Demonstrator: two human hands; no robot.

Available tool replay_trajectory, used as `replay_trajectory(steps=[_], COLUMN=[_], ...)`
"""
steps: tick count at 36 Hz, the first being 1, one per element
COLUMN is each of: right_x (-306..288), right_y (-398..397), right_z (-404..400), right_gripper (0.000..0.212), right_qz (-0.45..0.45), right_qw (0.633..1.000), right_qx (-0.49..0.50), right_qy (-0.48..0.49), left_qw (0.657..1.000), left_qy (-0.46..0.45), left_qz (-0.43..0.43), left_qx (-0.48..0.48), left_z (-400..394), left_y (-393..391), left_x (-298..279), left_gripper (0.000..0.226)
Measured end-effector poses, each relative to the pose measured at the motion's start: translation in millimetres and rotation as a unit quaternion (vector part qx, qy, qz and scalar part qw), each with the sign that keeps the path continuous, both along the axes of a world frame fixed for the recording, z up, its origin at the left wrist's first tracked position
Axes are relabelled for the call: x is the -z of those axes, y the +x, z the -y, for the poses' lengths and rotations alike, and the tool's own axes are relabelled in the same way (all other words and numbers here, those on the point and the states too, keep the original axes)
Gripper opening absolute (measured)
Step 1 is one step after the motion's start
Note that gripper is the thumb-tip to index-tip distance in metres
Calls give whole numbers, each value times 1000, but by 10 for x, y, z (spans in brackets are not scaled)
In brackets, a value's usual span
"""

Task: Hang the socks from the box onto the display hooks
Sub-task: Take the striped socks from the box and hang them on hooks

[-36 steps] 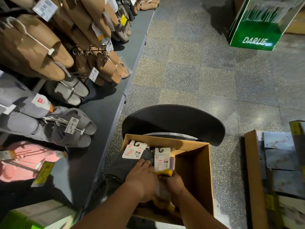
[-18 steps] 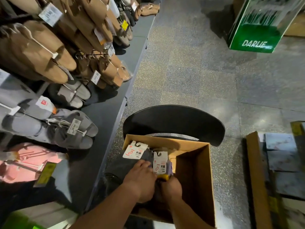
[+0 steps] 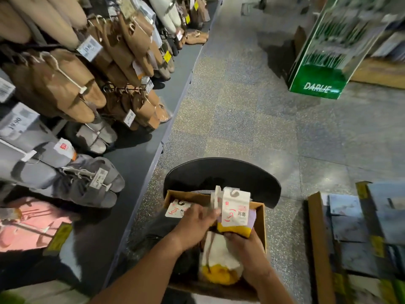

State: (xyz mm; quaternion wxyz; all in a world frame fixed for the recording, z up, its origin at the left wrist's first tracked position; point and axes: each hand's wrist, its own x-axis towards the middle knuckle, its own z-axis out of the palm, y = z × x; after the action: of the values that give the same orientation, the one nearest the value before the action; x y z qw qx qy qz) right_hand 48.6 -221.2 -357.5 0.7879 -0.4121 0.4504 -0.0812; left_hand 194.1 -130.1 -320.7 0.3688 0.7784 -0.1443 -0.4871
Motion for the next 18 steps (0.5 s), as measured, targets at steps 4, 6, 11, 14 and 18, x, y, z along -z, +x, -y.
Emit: replay_trajectory(steps=[4, 6, 11, 14, 18], right_x=[-659, -948, -1563, -1935, -2431], right_y=[125, 180, 431, 651, 851], right_z=[17, 47, 66, -46, -357], right_gripper=[40, 37, 49, 70, 64], right_qz=[3, 10, 58, 93, 149], right_qw=[997, 993, 969, 942, 907], right_qx=[-33, -62, -182, -263, -351], right_qy=[-71, -103, -156, -184, -178], left_qw=[990, 982, 964, 943, 912], left_qy=[-61, -98, -179, -217, -238], left_qz=[-55, -67, -53, 33, 81], left_qx=[-114, -149, -188, -251, -324], left_z=[16, -63, -267, -381, -759], left_y=[-141, -179, -273, -293, -306], left_x=[-405, -649, -1069, -1517, -2057], left_gripper=[61, 47, 39, 30, 20])
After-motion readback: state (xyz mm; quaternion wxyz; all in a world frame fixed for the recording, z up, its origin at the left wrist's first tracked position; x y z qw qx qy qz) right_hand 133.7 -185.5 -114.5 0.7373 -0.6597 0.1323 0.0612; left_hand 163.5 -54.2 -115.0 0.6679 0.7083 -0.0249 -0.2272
